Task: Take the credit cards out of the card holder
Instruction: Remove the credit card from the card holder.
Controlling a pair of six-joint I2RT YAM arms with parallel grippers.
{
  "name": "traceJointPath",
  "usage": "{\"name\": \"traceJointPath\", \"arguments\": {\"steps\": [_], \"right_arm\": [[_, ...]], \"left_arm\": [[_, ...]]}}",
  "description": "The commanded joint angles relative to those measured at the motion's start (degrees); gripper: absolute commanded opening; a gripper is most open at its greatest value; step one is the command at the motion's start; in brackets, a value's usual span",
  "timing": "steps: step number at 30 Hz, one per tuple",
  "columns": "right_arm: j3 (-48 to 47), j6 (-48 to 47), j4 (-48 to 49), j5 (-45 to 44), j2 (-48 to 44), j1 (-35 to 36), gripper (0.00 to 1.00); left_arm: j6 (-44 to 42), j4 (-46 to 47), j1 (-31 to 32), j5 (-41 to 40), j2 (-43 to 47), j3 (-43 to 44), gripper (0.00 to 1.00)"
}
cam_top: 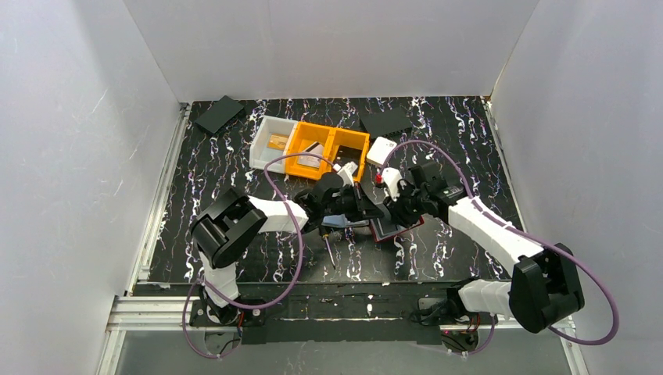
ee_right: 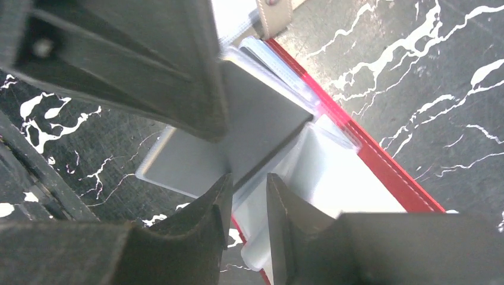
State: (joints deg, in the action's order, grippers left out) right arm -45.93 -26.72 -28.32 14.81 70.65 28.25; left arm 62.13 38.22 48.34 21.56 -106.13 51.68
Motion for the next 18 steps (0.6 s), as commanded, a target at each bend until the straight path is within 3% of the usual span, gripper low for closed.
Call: {"name": "traceJointPath", "arguments": {"steps": [1,11,18], "right_arm": [[-1.7,3.56,0.49,6.02,0.79,-3.85,0.38],[-5.74,5.1,-4.27,25.74,1.59,-12.26,0.47],[-8.08,5.68,-6.24,33.58,3.82,-13.93,0.52]], "left_arm": [[-2.6,5.71,-0.17,4.06,5.55,-1.85,0.0],[-8.24,11.6,-0.13,9.69,8.35,-4.53,0.0],[-14.97,13.0,-0.17,11.11,11.04,-6.61,0.0]]}}
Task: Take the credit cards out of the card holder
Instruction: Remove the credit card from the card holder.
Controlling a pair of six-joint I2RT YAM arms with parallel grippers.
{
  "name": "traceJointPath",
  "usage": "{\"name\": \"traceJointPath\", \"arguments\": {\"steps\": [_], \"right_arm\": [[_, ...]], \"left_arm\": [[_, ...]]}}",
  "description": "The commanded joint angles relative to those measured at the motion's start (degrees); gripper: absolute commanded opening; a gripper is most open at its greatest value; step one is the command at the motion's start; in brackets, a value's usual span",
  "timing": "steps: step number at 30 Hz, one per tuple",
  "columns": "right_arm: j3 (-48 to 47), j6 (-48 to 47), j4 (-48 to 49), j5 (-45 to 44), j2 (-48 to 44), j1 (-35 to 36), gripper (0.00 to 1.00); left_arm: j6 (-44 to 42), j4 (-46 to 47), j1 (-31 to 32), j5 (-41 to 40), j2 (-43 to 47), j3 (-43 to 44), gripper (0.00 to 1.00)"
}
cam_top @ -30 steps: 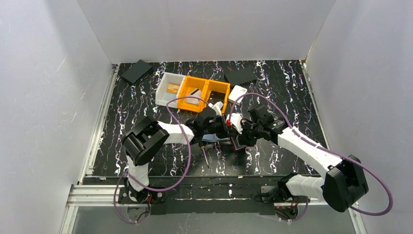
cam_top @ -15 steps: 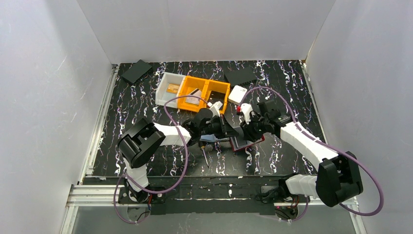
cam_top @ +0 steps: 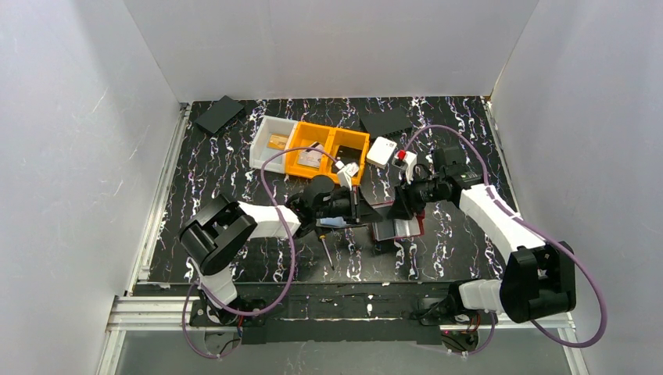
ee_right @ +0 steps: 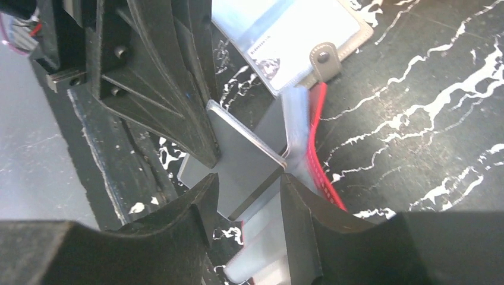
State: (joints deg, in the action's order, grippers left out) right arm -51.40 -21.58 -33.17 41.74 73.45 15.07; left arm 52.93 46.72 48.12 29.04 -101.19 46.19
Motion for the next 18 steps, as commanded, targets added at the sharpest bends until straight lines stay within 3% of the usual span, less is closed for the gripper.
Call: {"name": "traceJointPath", "arguments": {"steps": [1,8,18], "right_arm": [[-2.65,0.65,-1.44,7.44,1.27,-0.95,0.53],[-2.16,-0.35,-3.66,13.2,5.04,-1.8,0.54],[-2.27,-9.22,-10.96,22.85,12.23,-1.31,0.49]], "left_arm": [[-6.94,4.52,0.1,3.78,6.55,-1.65,0.0],[-15.52,4.61,0.01,4.8,9.45,-5.77,0.0],[-23.38,4.61,0.01,4.36,9.77,-7.37,0.0]]}}
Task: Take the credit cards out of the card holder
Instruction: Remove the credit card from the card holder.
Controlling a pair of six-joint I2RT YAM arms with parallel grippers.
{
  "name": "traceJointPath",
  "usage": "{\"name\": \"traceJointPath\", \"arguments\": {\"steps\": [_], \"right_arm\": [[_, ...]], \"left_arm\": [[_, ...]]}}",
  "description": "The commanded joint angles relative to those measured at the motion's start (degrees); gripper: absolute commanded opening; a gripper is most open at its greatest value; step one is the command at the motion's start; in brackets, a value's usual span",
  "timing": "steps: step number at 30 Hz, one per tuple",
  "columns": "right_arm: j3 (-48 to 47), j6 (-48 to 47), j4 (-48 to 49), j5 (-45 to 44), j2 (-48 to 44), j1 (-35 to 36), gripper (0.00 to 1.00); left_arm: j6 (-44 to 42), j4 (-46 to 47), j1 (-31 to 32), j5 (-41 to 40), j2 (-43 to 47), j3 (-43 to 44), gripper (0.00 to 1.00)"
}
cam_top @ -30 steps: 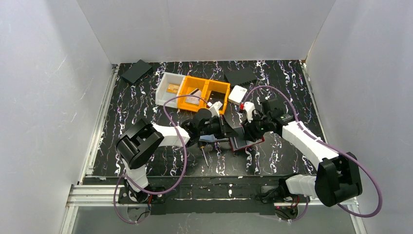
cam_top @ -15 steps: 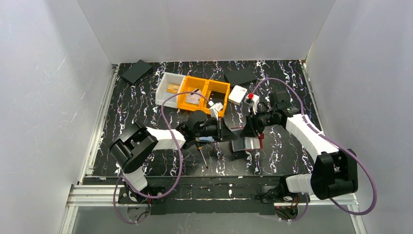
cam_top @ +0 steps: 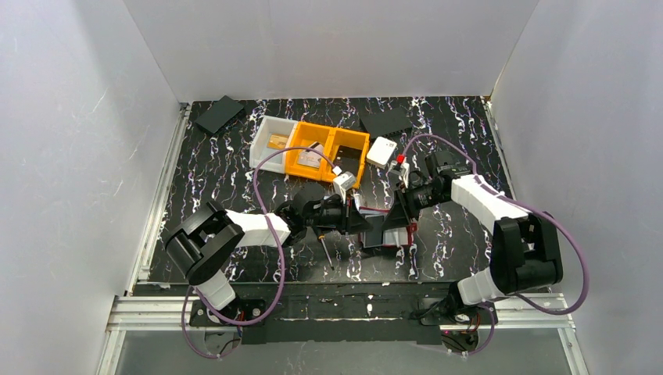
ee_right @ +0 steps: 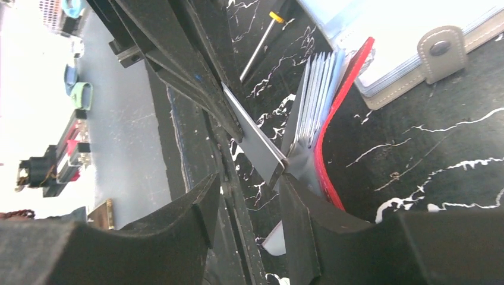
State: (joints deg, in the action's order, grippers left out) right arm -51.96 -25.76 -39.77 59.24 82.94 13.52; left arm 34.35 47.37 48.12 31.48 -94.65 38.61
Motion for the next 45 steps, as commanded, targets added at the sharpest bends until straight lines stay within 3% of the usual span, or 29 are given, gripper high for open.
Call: {"name": "traceJointPath", "arguments": {"steps": [1,6,17,25,33,41,45], "right_arm": [[-1.93,-6.51,-5.5,5.84,3.56,0.35,0.49],[-2.88,-12.17,-9.49,8.16,7.55,0.72,0.47],[-4.46,-42.2,-27.92,13.15,10.29,1.54,0.47],[-3.28,-46.53,-28.59,15.03,9.93,1.69,0.43],[-2.88,-38.9,-23.86,16.99,11.31,0.18,0.38],[2.47,-8.47,1.53,14.57,11.15,-3.25,0.33],[3.99,-0.72,8.17,12.86,11.79,-3.76,0.34]], "left_arm": [[-5.51,3.95,-0.01,2.22,3.1,0.21,0.0],[-8.85,4.73,-0.02,3.49,2.94,-0.69,0.0],[-9.04,10.91,0.03,8.25,1.96,-2.52,0.0],[-5.79,15.71,0.06,9.39,0.38,-2.61,0.0],[-0.2,20.05,0.57,6.84,-3.62,-2.93,0.0],[6.16,23.51,1.17,1.95,-10.51,-2.88,0.0],[7.47,24.25,1.83,0.16,-12.52,-2.52,0.0]]}}
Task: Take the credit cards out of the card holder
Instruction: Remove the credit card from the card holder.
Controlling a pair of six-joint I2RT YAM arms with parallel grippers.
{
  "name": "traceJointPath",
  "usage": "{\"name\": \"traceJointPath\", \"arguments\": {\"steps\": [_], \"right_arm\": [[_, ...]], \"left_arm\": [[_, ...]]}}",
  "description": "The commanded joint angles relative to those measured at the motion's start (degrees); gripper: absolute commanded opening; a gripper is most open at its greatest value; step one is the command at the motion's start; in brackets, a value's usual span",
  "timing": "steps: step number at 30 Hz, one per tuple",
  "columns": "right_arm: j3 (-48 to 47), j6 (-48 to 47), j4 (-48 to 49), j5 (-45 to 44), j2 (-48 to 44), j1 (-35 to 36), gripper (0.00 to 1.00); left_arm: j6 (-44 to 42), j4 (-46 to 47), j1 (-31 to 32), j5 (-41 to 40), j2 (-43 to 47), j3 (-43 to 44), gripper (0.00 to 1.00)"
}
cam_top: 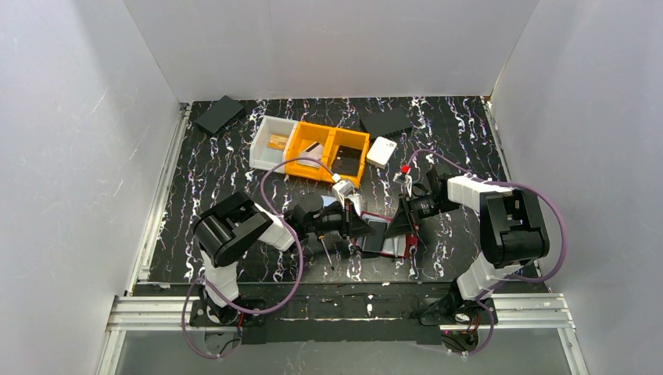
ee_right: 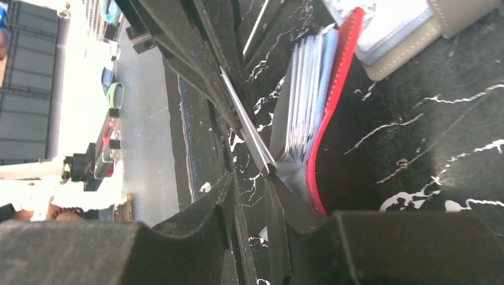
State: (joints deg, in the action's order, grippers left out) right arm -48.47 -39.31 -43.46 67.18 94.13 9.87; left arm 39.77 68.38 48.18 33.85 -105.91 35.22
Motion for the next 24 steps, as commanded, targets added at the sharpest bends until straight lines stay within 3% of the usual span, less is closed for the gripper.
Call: {"name": "traceJointPath", "arguments": {"steps": [1,7,12,24], "right_arm": [[0.65,13.69,12.52,4.79,0.8,-0.45,0.34],[1.71,18.92,16.38,1.64,1.92,-3.18,0.34],[2.89,22.47,19.97,0.31,1.92,-3.45,0.42],[2.85,23.59,19.47,-3.66,4.57,-2.06,0.48]], "left_arm": [[2.42,3.25,1.82,-2.49,-1.55,0.95,0.0],[4.47,3.38,1.83,-4.07,-2.9,0.6,0.0],[7.39,4.97,1.84,-5.28,-4.49,0.54,0.0],[14.93,11.5,1.31,-8.66,-5.86,0.71,0.0]]}}
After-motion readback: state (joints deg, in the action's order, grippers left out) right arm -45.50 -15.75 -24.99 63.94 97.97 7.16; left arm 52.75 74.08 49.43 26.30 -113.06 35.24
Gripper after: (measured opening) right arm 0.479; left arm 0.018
